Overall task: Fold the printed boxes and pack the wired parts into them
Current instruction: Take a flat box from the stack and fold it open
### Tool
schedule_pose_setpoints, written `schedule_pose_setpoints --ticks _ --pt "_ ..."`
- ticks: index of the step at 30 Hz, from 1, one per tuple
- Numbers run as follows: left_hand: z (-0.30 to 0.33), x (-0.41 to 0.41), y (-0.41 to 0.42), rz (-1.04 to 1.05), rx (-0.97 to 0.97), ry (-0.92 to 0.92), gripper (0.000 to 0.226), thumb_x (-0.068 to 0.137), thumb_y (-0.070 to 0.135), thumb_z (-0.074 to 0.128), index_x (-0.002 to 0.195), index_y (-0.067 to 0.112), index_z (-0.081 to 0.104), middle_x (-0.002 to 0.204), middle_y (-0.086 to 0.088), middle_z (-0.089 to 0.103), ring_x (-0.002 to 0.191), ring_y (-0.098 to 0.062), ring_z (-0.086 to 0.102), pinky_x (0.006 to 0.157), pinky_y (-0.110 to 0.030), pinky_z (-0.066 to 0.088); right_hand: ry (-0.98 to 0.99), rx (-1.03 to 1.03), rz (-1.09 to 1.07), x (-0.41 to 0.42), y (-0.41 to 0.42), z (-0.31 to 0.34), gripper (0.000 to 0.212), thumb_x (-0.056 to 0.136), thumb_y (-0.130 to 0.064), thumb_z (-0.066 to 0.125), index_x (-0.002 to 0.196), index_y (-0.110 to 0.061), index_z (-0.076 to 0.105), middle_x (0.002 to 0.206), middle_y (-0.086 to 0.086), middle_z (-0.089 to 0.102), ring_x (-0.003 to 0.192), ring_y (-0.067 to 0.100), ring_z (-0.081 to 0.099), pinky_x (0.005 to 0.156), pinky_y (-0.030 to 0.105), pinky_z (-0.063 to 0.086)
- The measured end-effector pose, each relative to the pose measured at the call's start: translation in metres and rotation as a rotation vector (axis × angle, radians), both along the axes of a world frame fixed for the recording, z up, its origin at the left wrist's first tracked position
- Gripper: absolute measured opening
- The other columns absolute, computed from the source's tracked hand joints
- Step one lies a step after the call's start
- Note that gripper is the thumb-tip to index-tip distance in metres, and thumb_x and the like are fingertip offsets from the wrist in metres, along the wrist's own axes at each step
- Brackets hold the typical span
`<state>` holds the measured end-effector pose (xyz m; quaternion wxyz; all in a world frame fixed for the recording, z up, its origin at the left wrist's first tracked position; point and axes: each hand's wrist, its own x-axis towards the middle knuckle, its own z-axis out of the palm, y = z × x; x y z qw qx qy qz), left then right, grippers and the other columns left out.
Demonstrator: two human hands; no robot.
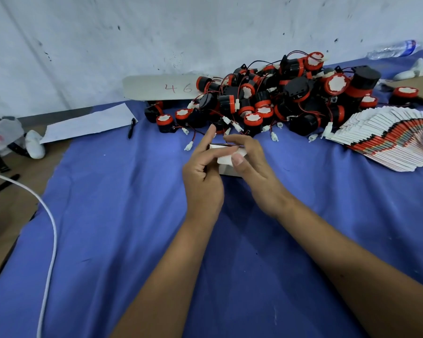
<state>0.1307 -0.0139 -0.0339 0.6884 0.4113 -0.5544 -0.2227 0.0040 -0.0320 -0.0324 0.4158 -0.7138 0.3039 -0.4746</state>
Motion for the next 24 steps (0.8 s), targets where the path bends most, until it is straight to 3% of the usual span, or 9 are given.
schedule_pose_setpoints --ticks 2,4,8,11,13,16,20,22,24 --pt "0.001 -0.002 0.001 0.0 0.02 -0.025 0.055 0.094 -0.016 0.052 0.097 0.03 0.082 0.154 -0.005 0.053 0.131 -0.005 0.059 0.098 -0.022 0.053 -0.034 -0.012 -0.053 -0.001 -0.002 0.002 0.031 0.105 -0.042 0.043 0.132 -0.034 0.055 0.136 -0.009 0.054 0.133 0.011 0.048 0.112 0.035 0.042" --pt "0.003 -0.004 0.001 -0.007 0.048 -0.014 0.055 0.095 -0.016 0.048 0.111 0.028 0.078 0.155 -0.004 0.052 0.136 -0.005 0.055 0.103 -0.023 0.051 -0.035 -0.028 -0.105 -0.004 -0.005 0.004 0.025 0.106 -0.028 0.05 0.128 -0.021 0.059 0.126 -0.009 0.063 0.123 0.014 0.056 0.104 0.039 0.049" --pt "0.005 -0.003 0.006 -0.087 0.109 0.142 0.066 0.091 -0.007 0.045 0.152 0.019 0.045 0.159 0.002 0.046 0.147 -0.002 0.039 0.124 -0.032 0.032 -0.078 -0.005 -0.239 -0.007 -0.011 0.002 0.02 0.102 -0.023 0.061 0.122 -0.024 0.063 0.106 -0.024 0.067 0.096 -0.001 0.062 0.081 0.017 0.049" --pt "0.002 -0.006 0.009 -0.015 0.305 0.178 0.071 0.087 0.02 0.052 0.156 0.028 0.036 0.161 0.011 0.04 0.148 0.0 0.035 0.125 -0.034 0.032 -0.175 0.007 -0.315 -0.006 -0.012 0.003 0.019 0.1 -0.025 0.064 0.118 -0.02 0.065 0.103 -0.018 0.069 0.093 0.002 0.065 0.074 0.015 0.049" --pt "0.001 -0.012 0.009 -0.093 0.438 0.26 0.073 0.086 0.033 0.056 0.156 0.035 0.034 0.156 0.005 0.049 0.144 -0.01 0.045 0.122 -0.045 0.038 -0.208 0.001 -0.329 -0.003 -0.01 0.002 0.018 0.098 -0.026 0.067 0.113 -0.019 0.063 0.103 -0.014 0.07 0.094 0.004 0.066 0.073 0.016 0.051" --pt "-0.001 -0.016 0.007 -0.199 0.435 0.311 0.061 0.096 0.024 0.056 0.154 0.03 0.036 0.144 -0.005 0.06 0.132 -0.025 0.059 0.113 -0.054 0.047 -0.195 -0.035 -0.317 0.001 -0.009 -0.002 0.016 0.093 -0.026 0.071 0.103 -0.022 0.059 0.101 -0.022 0.068 0.098 0.003 0.066 0.079 0.017 0.052" --pt "0.0 -0.005 0.006 -0.133 0.354 0.131 0.067 0.097 0.003 0.046 0.156 0.03 0.029 0.146 0.002 0.053 0.124 -0.011 0.06 0.101 -0.038 0.056 0.024 -0.1 -0.343 -0.004 -0.012 -0.003 0.023 0.09 -0.034 0.076 0.106 -0.025 0.061 0.104 -0.024 0.068 0.105 -0.005 0.064 0.082 0.011 0.05" --pt "0.002 -0.003 0.007 -0.127 0.317 0.053 0.074 0.093 0.002 0.044 0.16 0.025 0.022 0.143 0.002 0.051 0.114 0.003 0.061 0.088 -0.021 0.056 0.12 -0.119 -0.317 -0.006 -0.01 -0.001 0.032 0.094 -0.034 0.072 0.123 -0.024 0.063 0.114 -0.019 0.07 0.111 -0.004 0.064 0.087 0.018 0.054" --pt "0.003 -0.006 0.008 -0.128 0.29 -0.001 0.073 0.093 0.002 0.044 0.158 0.023 0.021 0.14 0.005 0.05 0.114 0.007 0.06 0.086 -0.016 0.054 0.187 -0.152 -0.3 -0.006 -0.008 0.001 0.03 0.099 -0.032 0.065 0.128 -0.022 0.064 0.111 -0.012 0.074 0.105 0.005 0.069 0.086 0.031 0.058"
